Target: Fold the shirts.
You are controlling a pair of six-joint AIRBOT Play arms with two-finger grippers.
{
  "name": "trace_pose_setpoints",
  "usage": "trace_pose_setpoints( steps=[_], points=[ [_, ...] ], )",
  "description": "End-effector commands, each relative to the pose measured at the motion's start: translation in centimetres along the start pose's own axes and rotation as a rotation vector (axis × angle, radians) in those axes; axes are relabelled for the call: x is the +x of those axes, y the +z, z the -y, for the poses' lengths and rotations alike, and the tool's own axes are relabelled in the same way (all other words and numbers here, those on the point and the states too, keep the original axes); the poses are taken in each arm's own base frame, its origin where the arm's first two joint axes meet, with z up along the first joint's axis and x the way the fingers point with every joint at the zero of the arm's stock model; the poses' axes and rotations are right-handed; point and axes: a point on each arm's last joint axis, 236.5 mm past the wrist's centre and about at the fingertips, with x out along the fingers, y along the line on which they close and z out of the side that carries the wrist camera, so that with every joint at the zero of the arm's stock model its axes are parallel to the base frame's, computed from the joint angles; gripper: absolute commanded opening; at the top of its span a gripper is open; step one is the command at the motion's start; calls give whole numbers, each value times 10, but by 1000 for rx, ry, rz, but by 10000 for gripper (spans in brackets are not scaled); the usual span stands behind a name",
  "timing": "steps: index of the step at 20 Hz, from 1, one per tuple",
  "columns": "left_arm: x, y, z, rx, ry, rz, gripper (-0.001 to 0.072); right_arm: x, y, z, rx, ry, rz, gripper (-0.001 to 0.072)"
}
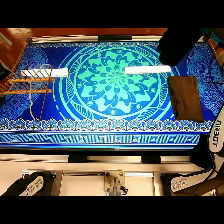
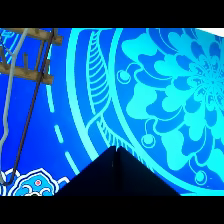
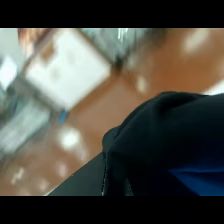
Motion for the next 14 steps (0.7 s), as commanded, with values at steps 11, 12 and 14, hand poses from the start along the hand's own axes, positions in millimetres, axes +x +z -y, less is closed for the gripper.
trace_pose_setpoints(
  steps=[11, 12, 14],
  points=[
    [0, -6, 0, 26, -1, -25, 38, -160, -83, 243, -186, -783, -805, 60],
    [0, -6, 0, 26, -1, -25, 38, -173, -87, 244, -173, -807, -850, 60],
    [0, -6, 0, 26, -1, -26, 38, -193, -102, 241, -137, -838, -947, 61]
  ],
)
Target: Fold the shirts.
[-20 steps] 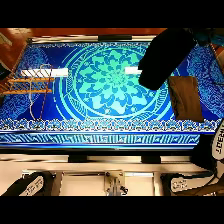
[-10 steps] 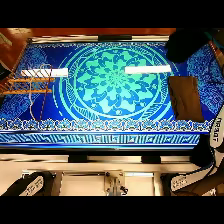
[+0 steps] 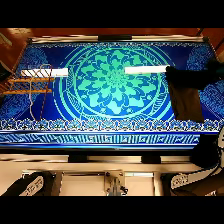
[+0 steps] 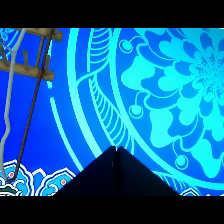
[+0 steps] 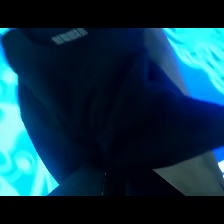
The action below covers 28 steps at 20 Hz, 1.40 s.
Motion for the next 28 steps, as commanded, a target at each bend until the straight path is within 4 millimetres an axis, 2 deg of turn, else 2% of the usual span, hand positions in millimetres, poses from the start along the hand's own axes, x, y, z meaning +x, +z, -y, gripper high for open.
trace_pose_setpoints(
  steps=[1, 4, 10, 11, 12, 14, 15, 16, 17, 18, 19, 20, 21, 22, 23, 24, 25, 26, 27, 28],
  points=[
    [0, -2, 0, 3, 0, -7, 38, -11, -61, 28, 27, -99, -259, 61],
    [0, -2, 0, 4, 0, -7, 38, -3, -99, 42, 88, -158, -397, 61],
    [0, -2, 0, 8, 1, -7, 38, 33, -162, 58, 218, -235, -564, 89],
    [0, -1, 0, 8, 1, -3, 38, 35, -170, 56, 241, -230, -585, 259],
    [1, 0, 0, 7, 1, -2, 38, 35, -171, 52, 213, -205, -597, 516],
    [5, -1, -2, 4, 2, -11, 38, 25, -164, 52, 160, -196, -582, 545],
    [8, -2, -3, 2, 2, -19, 38, 13, -151, 61, 148, -235, -535, 544],
    [12, -4, -2, 12, 0, -31, 38, 1, -132, 67, 150, -265, -462, 544],
    [18, -8, 1, 75, -9, -54, 37, -14, -100, 63, 168, -254, -334, 543],
    [27, -16, 8, 141, -28, -89, 36, -28, -63, 45, 178, -182, -188, 542],
    [36, -24, 17, 182, -42, -126, 35, -48, -20, 9, 162, -45, -9, 542],
    [48, -33, 23, 224, -34, -164, 35, -72, 14, -32, 131, 91, 148, 542],
    [63, -44, 28, 276, -10, -212, 35, -97, 35, -75, 69, 194, 275, 542],
    [79, -57, 31, 320, 33, -267, 35, -111, 37, -110, -29, 230, 336, 542],
    [93, -72, 32, 371, 84, -335, 35, -110, 21, -139, -148, 204, 327, 542],
    [106, -88, 30, 435, 149, -411, 36, -96, -6, -156, -253, 137, 265, 542],
    [117, -101, 31, 496, 187, -470, 68, -77, -41, -168, -349, 63, 159, 542],
    [128, -112, 38, 534, 188, -504, 339, -57, -79, -181, -409, 41, 32, 542],
    [139, -124, 45, 544, 183, -535, 687, -40, -119, -194, -444, 65, -116, 542],
    [147, -134, 48, 532, 188, -564, 704, -28, -149, -206, -461, 103, -230, 542]
  ],
)
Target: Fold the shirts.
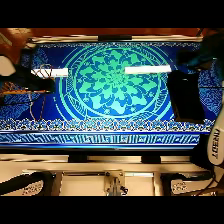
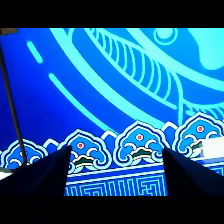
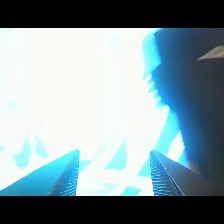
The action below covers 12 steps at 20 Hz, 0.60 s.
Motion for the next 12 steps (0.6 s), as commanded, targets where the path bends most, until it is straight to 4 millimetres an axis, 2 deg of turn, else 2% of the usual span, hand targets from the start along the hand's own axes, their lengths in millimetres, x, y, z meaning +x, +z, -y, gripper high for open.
trace_pose_setpoints(
  steps=[1, 2, 4, 7, 12],
  points=[
    [40, -17, 19, 67, 68, -148, 705, 34, -80, -69, -143, 80, -306, 542],
    [45, -22, 22, 69, 61, -180, 705, 41, -91, -75, -150, 91, -349, 542],
    [48, -32, 21, 68, 64, -228, 705, 45, -100, -81, -165, 92, -382, 542],
    [48, -34, 20, 65, 65, -234, 705, 44, -100, -84, -170, 95, -379, 542],
    [50, -24, 26, 60, 40, -192, 705, 44, -100, -83, -169, 94, -378, 542]
  ],
)
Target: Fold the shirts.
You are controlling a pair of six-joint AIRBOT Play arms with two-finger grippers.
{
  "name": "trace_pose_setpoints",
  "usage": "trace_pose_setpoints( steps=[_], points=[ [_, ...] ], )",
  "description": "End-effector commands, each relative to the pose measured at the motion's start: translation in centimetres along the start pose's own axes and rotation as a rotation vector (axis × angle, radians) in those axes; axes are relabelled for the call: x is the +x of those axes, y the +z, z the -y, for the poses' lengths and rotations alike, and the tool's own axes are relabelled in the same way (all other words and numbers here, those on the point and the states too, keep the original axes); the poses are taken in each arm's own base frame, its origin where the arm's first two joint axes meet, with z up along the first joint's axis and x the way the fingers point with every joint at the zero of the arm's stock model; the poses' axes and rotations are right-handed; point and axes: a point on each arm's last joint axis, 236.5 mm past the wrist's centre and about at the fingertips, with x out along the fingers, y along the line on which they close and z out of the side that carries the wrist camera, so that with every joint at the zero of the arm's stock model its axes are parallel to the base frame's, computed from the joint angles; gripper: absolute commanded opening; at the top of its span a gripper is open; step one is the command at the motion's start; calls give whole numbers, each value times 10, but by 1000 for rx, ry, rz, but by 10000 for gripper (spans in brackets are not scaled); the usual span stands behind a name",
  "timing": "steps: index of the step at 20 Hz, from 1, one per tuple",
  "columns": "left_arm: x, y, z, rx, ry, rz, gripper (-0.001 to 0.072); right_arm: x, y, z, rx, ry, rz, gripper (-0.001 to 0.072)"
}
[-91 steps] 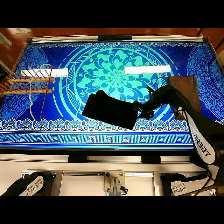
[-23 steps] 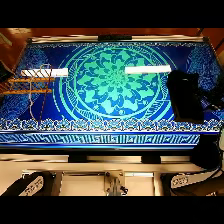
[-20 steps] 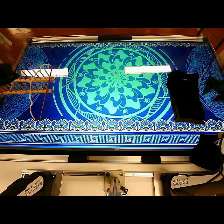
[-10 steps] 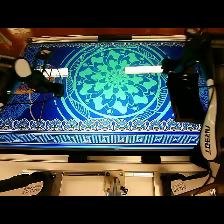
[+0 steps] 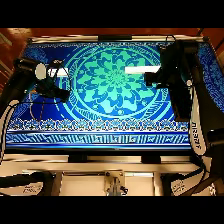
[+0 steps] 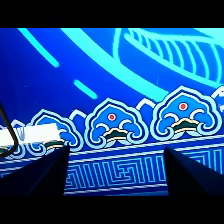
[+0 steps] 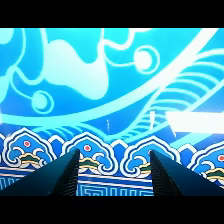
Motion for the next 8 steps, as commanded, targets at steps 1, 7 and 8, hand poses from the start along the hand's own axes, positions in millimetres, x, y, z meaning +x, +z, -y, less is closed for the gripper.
trace_pose_setpoints(
  steps=[1, 7, 8],
  points=[
    [1, 3, 6, -2, -23, 11, 705, 1, -3, -3, -5, 3, -13, 542],
    [0, 3, 7, -2, -26, 8, 705, 1, -3, -3, -5, 3, -13, 542],
    [0, 3, 7, -2, -26, 8, 705, 1, -3, -3, -5, 3, -13, 542]
  ],
)
